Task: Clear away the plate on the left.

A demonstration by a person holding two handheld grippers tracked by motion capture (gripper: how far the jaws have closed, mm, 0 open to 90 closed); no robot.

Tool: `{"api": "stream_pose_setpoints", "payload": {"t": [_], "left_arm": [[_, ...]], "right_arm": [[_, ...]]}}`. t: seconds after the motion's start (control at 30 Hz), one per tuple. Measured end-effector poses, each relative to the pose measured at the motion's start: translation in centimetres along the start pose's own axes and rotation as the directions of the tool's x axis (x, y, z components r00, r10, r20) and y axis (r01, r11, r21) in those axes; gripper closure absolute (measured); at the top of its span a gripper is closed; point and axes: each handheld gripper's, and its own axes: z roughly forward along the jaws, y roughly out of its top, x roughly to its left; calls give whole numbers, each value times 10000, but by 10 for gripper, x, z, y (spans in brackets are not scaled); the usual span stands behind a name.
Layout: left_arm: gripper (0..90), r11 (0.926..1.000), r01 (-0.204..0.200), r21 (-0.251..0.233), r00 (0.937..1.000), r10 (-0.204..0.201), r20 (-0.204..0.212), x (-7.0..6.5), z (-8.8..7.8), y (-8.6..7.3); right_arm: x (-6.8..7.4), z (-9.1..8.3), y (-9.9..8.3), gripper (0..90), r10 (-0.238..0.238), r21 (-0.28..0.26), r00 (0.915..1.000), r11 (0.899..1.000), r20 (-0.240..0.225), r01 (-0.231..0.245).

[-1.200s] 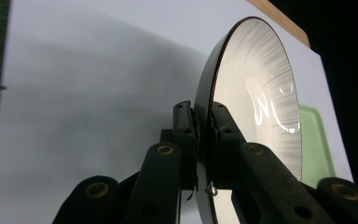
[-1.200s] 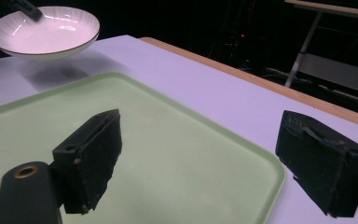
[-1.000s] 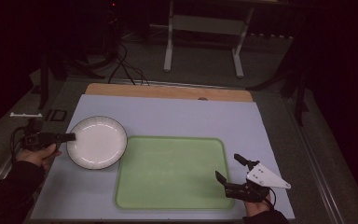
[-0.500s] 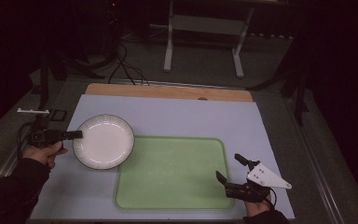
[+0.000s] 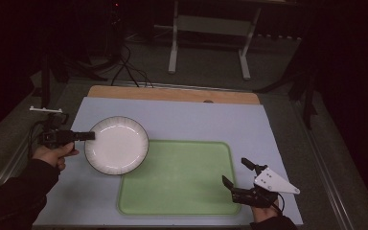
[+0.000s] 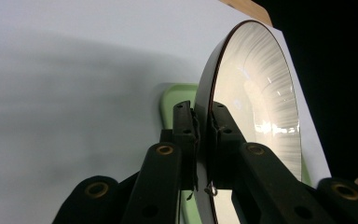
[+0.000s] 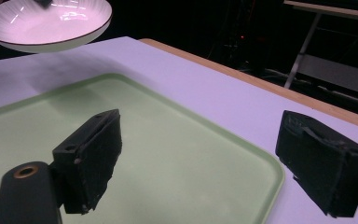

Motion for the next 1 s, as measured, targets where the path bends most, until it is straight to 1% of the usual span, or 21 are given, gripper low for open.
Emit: {"api": "stream_pose_setpoints", "payload": {"t": [0.23,0.3,0.33,0.37,0.5,0.6,0.73,0.83,0.9,1.0], "left_arm": [[830,9996,-251,141,9995,248,172,-13,7,2],[830,9995,-237,230,9995,232,216,-16,9,3],[830,9995,-228,225,9996,224,195,-17,10,3],[830,9992,-303,259,9994,299,183,-20,11,4],[830,9985,-452,315,9986,443,283,-25,16,4],[830,9981,-485,391,9984,472,317,-27,19,4],[829,9961,-668,572,9969,643,448,-35,27,3],[828,9951,-740,651,9961,707,522,-38,30,3],[829,9941,-792,736,9948,740,706,-44,35,3],[828,9920,-959,820,9924,889,849,-51,40,3]], "right_arm": [[0,0,0,142,-6,0,10000,10000,3,6],[0,0,0,142,-13,-2,10000,10000,2,13],[0,0,0,142,-14,3,10000,10000,0,14],[0,0,0,143,-19,-3,10000,10000,-8,19],[0,-1,0,142,6,-27,10000,10000,-3,-6],[0,-1,0,142,-16,-31,10000,10000,-5,16],[0,-2,1,142,-4,-63,10000,10000,2,4],[0,-2,1,143,-26,-65,10000,10000,-1,26],[0,-2,1,142,-40,-74,10000,10000,-7,40],[1,-2,1,143,-64,-86,10000,9999,-13,63]]}}
